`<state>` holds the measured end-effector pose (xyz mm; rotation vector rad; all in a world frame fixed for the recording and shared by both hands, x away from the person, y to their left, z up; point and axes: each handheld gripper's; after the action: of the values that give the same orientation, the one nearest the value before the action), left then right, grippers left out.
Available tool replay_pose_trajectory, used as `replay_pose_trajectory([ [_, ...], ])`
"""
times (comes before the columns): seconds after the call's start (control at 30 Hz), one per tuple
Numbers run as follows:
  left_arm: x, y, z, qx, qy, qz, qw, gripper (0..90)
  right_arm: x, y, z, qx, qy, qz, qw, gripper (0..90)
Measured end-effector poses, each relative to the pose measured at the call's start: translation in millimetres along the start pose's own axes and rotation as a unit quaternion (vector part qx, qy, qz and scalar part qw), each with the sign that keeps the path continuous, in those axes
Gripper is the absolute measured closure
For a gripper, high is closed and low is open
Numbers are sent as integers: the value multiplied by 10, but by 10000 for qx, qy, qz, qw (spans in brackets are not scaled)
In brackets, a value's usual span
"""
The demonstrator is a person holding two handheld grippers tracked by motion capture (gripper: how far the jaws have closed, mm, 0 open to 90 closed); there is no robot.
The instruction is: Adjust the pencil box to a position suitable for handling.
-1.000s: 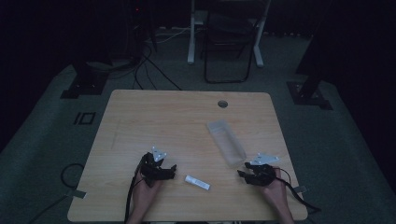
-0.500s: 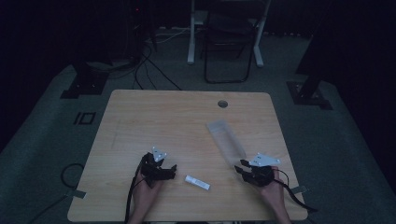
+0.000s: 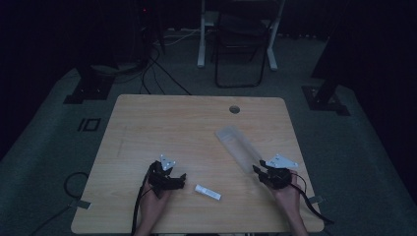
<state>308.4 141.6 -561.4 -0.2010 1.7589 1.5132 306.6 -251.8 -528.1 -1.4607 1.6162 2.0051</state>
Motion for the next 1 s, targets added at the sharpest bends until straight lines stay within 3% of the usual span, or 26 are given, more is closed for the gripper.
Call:
replay_pose_trajectory([
  [0.1, 0, 0, 0, 1, 0, 0, 10000, 108, -15, -9, -10, 46, -54, -6, 10000, 627],
  [0.2, 0, 0, 0, 1, 2, 0, 10000, 108, -49, -65, 46, -86, 62, 34, 9999, 662],
  [0.27, 0, 0, -1, 1, 4, -1, 10000, 108, -97, -190, 124, -257, 272, 145, 9992, 692],
  [0.53, 0, 0, -1, 0, 4, -1, 10000, 109, -195, -492, 184, -286, 446, 436, 9976, 758],
  [0.63, 0, 1, 0, 1, -3, 6, 10000, 108, -190, -529, 181, -309, 457, 486, 9973, 786],
  [0.73, 0, 0, 0, 1, 3, -1, 10000, 108, -182, -564, 197, -365, 634, 542, 9959, 845],
  [1.0, 0, 0, -1, 1, 4, -1, 10000, 108, -177, -575, 225, -536, 938, 534, 9927, 888],
])
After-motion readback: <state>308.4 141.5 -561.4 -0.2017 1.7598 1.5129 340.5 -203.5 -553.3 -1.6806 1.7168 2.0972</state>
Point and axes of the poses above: each handheld gripper's, and its own axes: y roughly backward along the jaws, x roughly out of its underside, z roughly to its left, and after that the axes turned 5 degrees about z, right-handed
